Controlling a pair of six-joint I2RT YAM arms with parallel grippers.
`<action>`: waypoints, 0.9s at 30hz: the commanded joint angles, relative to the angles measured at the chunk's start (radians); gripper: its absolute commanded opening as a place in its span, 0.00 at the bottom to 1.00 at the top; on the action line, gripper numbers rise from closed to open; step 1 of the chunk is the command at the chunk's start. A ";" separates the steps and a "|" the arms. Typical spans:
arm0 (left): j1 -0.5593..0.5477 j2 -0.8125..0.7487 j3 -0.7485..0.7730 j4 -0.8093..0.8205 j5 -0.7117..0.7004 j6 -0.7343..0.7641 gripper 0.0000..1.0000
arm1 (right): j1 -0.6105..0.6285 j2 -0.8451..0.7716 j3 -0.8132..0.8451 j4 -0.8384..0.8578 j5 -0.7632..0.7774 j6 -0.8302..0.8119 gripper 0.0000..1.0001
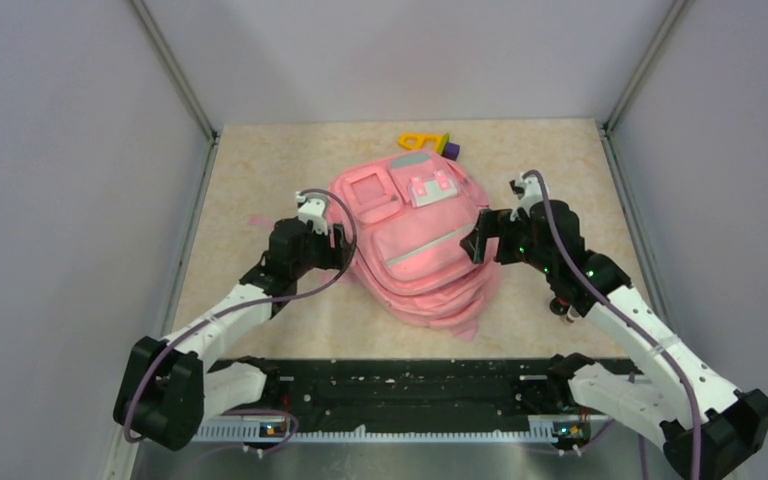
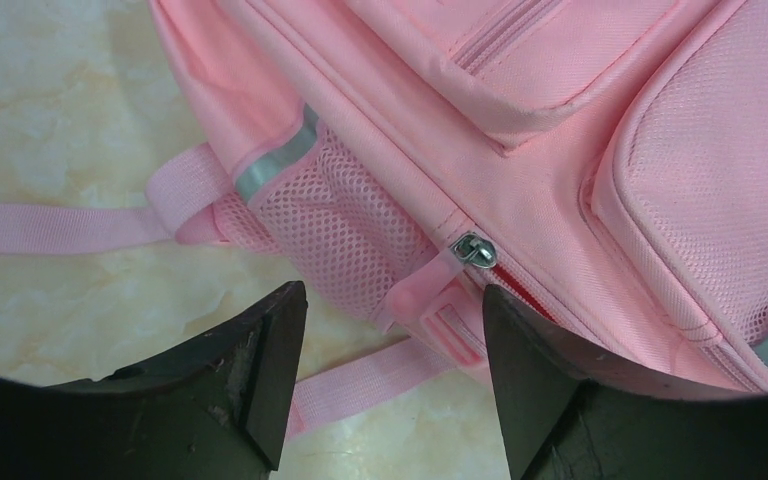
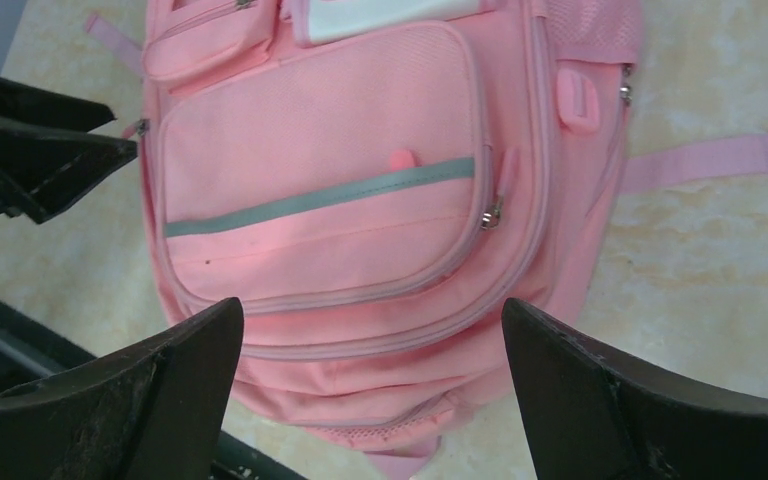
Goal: Pack the student bag
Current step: Zip the student bag at the center of the board.
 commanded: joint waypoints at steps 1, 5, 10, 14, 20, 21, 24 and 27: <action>0.008 0.043 0.028 0.099 0.035 0.062 0.68 | -0.012 0.051 0.128 -0.058 -0.180 -0.001 0.97; 0.011 0.078 0.050 0.082 0.034 0.084 0.57 | -0.012 0.044 0.139 -0.067 -0.176 -0.004 0.96; 0.012 0.099 0.060 0.075 0.066 0.096 0.46 | -0.013 0.030 0.103 -0.059 -0.159 -0.007 0.95; 0.013 0.122 0.064 0.090 0.153 0.109 0.42 | -0.019 0.041 0.065 -0.040 -0.164 0.000 0.95; 0.025 0.188 0.121 0.030 0.228 0.139 0.38 | -0.023 0.049 0.045 -0.009 -0.195 0.003 0.94; 0.027 0.196 0.127 0.026 0.239 0.142 0.37 | -0.023 0.050 0.043 -0.006 -0.195 -0.002 0.94; 0.029 0.217 0.145 0.004 0.267 0.149 0.22 | -0.023 0.056 0.035 -0.004 -0.155 -0.006 0.94; 0.028 0.220 0.153 -0.023 0.279 0.144 0.05 | -0.025 0.060 0.020 -0.007 -0.092 0.004 0.94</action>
